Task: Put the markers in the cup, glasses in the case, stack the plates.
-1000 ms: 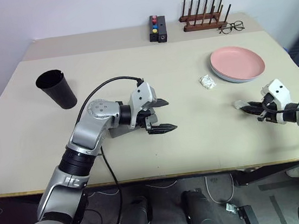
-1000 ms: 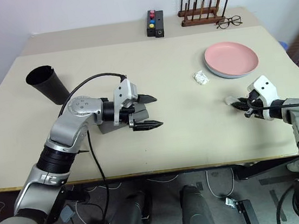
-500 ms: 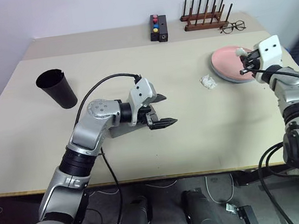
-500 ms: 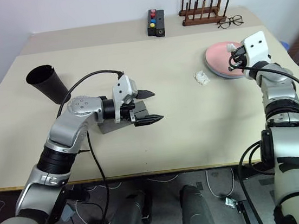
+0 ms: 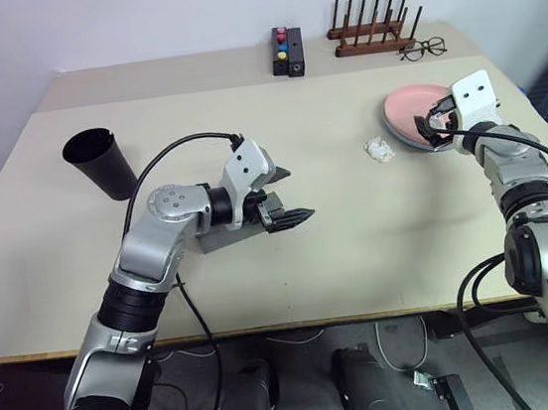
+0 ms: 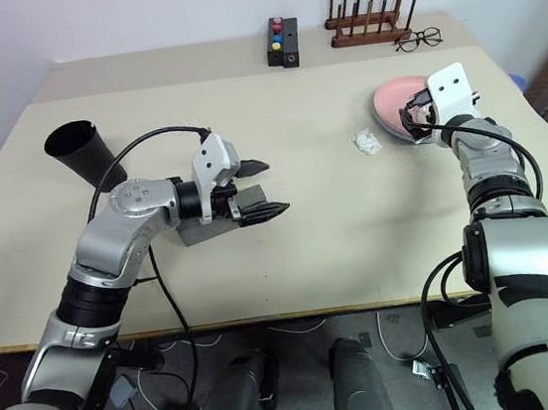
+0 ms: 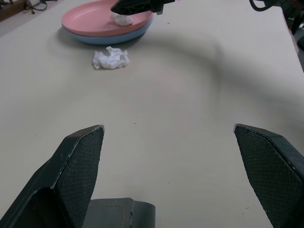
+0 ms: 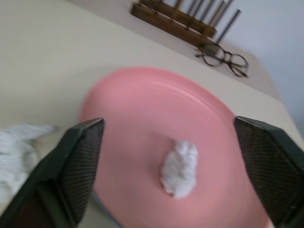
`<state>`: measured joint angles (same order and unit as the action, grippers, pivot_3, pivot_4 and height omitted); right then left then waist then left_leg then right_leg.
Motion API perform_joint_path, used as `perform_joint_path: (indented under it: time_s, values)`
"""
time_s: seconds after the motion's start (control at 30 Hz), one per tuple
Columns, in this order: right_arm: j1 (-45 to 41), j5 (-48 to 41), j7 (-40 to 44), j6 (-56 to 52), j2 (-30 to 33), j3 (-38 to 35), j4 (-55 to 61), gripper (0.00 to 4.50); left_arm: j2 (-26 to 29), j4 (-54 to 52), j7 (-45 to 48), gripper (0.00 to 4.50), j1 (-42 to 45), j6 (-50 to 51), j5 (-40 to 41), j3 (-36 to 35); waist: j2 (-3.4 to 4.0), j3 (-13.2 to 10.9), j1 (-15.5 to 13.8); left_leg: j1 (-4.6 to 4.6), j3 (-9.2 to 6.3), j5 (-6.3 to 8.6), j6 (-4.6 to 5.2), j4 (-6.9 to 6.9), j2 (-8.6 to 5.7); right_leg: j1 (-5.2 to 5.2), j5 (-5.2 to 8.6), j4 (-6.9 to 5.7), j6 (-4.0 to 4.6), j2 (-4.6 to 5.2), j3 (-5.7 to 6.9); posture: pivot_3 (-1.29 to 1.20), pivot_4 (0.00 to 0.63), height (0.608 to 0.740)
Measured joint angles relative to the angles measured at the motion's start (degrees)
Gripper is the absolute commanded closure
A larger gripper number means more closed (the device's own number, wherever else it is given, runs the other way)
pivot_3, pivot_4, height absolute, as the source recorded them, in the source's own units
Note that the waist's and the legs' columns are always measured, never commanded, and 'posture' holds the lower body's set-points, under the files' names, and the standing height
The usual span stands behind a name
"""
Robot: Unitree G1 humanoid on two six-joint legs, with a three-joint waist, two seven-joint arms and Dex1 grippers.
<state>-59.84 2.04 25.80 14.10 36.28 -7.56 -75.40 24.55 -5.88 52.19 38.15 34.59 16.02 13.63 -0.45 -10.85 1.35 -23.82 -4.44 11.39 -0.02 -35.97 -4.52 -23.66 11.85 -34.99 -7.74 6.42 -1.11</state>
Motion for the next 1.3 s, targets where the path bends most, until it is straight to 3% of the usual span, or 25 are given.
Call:
perform_joint_path:
  time_s: [0.23, 0.5, 0.9, 1.3]
  values:
    - [2.17, -4.76, 16.6, 0.14, -4.35, -1.66, 4.12, 0.08, -0.08, 0.01, -0.21, 0.0, -0.28, 0.09, 0.45, -0.08, 0.0, 0.0, 0.85, 0.02, -0.06, 0.0, 0.0, 0.0, 0.0, 0.02, -0.02, -0.04, -0.03, -0.02, 0.02, 0.0, 0.15, 0.74]
    - [6.36, -5.67, 24.55, -1.53, -6.37, -1.56, 5.43, 0.08, -0.06, 0.01, -0.55, 0.0, -0.26, 0.38, 0.53, -0.14, 0.0, 0.0, 1.13, 0.03, -0.07, 0.0, -0.01, 0.02, 0.0, 0.0, -0.02, -0.07, -0.03, -0.02, 0.01, 0.0, 0.15, 0.74]
    - [7.59, -5.1, 22.33, -1.77, -8.33, -0.5, 5.41, 0.08, -0.02, -4.32, -7.09, 0.0, -3.33, 5.19, 1.75, -4.16, 0.01, 0.0, 1.08, 0.07, -0.07, 0.01, -0.01, 0.04, 0.0, 0.0, -0.02, -0.09, -0.02, -0.02, 0.01, 0.0, 0.15, 0.74]
    - [7.57, -3.23, 11.72, -0.86, -8.88, -0.2, 3.21, 0.08, 0.19, -7.8, -9.98, 0.0, -4.32, 7.78, 3.57, -5.52, 0.01, 0.0, 1.15, 0.07, -0.07, 0.01, -0.01, 0.06, 0.0, 0.0, -0.01, -0.09, -0.02, -0.02, 0.0, 0.0, 0.15, 0.74]
